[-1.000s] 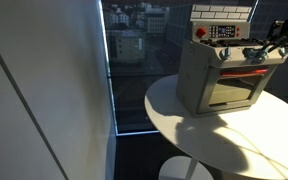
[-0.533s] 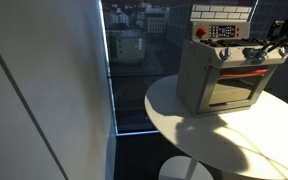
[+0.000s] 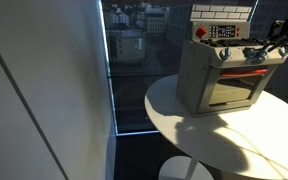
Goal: Turn the third knob from the left on the stove to the right
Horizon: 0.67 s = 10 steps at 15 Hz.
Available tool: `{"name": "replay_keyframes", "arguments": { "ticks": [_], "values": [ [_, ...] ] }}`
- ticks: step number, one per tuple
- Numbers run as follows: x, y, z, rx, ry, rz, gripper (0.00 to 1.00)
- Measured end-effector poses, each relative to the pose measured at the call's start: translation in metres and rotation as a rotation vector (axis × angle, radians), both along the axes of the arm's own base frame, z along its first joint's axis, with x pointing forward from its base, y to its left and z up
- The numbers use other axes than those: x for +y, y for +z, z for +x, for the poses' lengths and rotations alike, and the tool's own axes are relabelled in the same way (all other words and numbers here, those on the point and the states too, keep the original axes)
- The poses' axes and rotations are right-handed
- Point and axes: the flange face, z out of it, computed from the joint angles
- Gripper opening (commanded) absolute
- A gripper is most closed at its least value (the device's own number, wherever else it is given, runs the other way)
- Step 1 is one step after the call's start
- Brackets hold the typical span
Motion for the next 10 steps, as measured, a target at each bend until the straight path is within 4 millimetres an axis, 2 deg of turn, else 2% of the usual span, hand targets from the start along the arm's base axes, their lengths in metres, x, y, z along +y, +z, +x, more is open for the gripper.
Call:
{"name": "replay_keyframes", "arguments": {
  "ticks": [10],
  "values": [
    [-0.0027, 0.0005, -0.0001, -0.008, -0.091, 0.081, 0.02]
  ]
}}
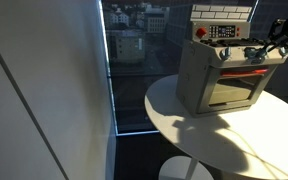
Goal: Turn the third knob from the left on the stove to the right
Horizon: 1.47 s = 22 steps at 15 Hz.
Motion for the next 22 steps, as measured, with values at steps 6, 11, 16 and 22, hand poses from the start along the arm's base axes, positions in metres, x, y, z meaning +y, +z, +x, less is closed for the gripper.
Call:
{"name": "replay_keyframes", "arguments": {
  "ticks": [6, 11, 16, 22],
  "values": [
    [-0.0027, 0.0001, -0.0002, -0.005, -0.059, 0.060, 0.02],
    [-0.0048, 0.0005, -0.0006, -0.009, -0.108, 0.107, 0.01],
    [-0.0075, 0.0011, -0.0011, -0.014, -0.151, 0.153, 0.02],
    [-0.0102, 0.0013, -0.0017, -0.021, -0.185, 0.191, 0.00]
  ]
}}
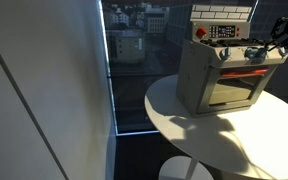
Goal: Turn the third knob from the left on the stove to the right
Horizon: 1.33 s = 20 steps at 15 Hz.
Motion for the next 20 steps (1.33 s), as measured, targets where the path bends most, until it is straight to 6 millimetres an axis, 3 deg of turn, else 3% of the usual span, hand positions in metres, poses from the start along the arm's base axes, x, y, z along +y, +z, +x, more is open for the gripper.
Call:
{"name": "replay_keyframes", "arguments": {
  "ticks": [7, 8, 10, 17, 20],
  "values": [
    [-0.001, -0.001, -0.001, -0.017, -0.010, 0.005, 0.03],
    [0.000, 0.000, -0.001, -0.018, -0.008, 0.004, 0.20],
    [0.002, 0.000, -0.001, -0.019, 0.000, 0.000, 0.32],
    [0.017, 0.011, -0.006, -0.006, 0.106, -0.050, 0.97],
    [0.025, 0.018, -0.012, 0.039, 0.185, -0.074, 1.00]
  ]
}}
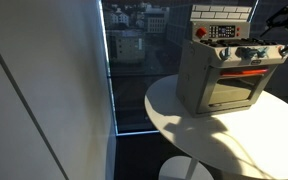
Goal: Turn the third knob from the left on the stove to the right
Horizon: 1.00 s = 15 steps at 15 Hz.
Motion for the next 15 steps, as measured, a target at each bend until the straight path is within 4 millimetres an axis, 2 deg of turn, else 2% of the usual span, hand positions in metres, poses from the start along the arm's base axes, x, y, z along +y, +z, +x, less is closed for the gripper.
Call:
{"name": "replay_keyframes", "arguments": {
  "ticks": [6, 15],
  "values": [
    [0.000, 0.013, -0.021, 0.127, 0.149, -0.049, 1.00],
    [-0.006, 0.021, -0.059, 0.367, 0.370, -0.119, 1.00]
  ]
}}
